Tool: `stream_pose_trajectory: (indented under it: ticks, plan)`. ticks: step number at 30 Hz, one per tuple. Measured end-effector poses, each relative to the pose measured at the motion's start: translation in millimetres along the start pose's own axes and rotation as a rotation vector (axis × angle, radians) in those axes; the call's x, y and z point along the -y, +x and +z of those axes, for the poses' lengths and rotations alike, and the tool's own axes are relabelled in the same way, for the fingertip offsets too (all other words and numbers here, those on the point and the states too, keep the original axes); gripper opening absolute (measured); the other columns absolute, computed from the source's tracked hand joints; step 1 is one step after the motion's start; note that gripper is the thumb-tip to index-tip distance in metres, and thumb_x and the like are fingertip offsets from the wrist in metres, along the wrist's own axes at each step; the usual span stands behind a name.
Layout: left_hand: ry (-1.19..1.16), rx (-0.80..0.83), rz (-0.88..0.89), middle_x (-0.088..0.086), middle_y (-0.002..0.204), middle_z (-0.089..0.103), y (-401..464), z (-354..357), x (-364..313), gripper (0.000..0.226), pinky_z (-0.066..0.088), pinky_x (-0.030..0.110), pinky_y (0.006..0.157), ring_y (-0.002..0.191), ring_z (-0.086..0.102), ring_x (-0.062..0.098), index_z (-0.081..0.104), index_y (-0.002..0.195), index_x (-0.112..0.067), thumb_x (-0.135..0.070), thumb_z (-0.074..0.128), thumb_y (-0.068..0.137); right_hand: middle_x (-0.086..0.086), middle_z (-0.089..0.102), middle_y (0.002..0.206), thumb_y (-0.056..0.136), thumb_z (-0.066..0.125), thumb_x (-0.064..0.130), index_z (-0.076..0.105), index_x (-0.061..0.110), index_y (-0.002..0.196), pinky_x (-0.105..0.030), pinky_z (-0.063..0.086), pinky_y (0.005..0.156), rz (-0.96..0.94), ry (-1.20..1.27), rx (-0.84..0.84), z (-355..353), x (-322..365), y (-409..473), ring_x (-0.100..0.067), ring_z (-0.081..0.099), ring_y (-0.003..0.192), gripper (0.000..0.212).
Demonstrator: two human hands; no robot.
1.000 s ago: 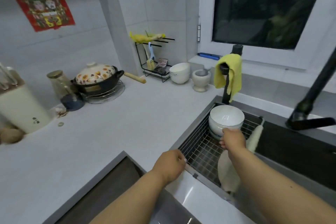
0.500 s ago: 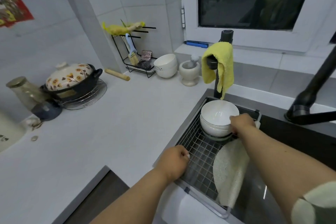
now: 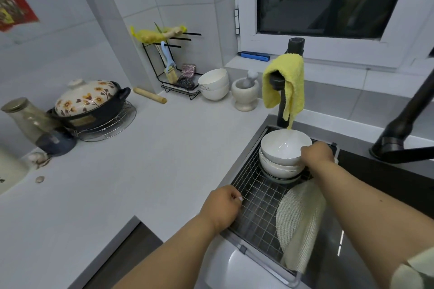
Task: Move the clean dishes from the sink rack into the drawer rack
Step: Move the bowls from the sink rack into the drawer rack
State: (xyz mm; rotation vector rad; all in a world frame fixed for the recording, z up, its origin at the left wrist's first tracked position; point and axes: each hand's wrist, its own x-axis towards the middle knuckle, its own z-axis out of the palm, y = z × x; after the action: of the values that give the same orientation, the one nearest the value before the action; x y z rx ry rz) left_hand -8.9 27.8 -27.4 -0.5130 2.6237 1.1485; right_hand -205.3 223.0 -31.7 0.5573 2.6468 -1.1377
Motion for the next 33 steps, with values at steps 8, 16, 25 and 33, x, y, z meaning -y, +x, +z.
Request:
stream_pose_trajectory:
  ticks: [8,16,25,33]
  plan:
    - [-0.185,-0.083,-0.025,0.005,0.088,0.072,-4,-7,-6,0.016,0.056,0.039,0.085,0.085,0.07,0.022,0.058,0.089,-0.024,-0.028,0.045,0.099,-0.011,0.051,0.072,0.083,0.048,0.009,0.046,0.009,0.068,-0.022,0.038,0.048,0.15,0.592,0.013,3,5,-33,-0.021,0.044,0.054,0.015]
    - [-0.667,-0.192,-0.211,0.011,0.109,0.061,-11,-29,-18,0.043,0.059,0.039,0.08,0.093,0.067,0.026,0.049,0.125,-0.012,-0.044,0.033,0.102,-0.008,0.039,0.058,0.084,0.044,0.002,0.045,0.01,0.066,-0.02,0.026,0.043,0.005,0.652,0.164,6,6,-113,-0.015,0.031,0.046,0.02]
    - [-1.224,-0.093,-0.26,0.011,0.119,0.058,-56,-66,-11,0.042,0.055,0.053,0.088,0.109,0.059,0.034,0.051,0.121,-0.028,-0.059,0.046,0.093,-0.004,0.059,0.068,0.088,0.05,0.006,0.065,0.008,0.09,-0.024,0.035,0.051,-0.314,0.45,0.338,22,22,-209,-0.015,0.048,0.059,0.016]
    - [-1.397,-0.34,-0.31,0.017,0.115,0.065,-115,-99,45,0.041,0.058,0.046,0.067,0.099,0.064,0.038,0.054,0.123,-0.017,-0.046,0.046,0.096,-0.004,0.056,0.082,0.091,0.058,0.039,0.062,0.015,0.105,-0.023,0.041,0.052,-0.239,0.607,0.681,60,36,-272,-0.014,0.05,0.065,0.029]
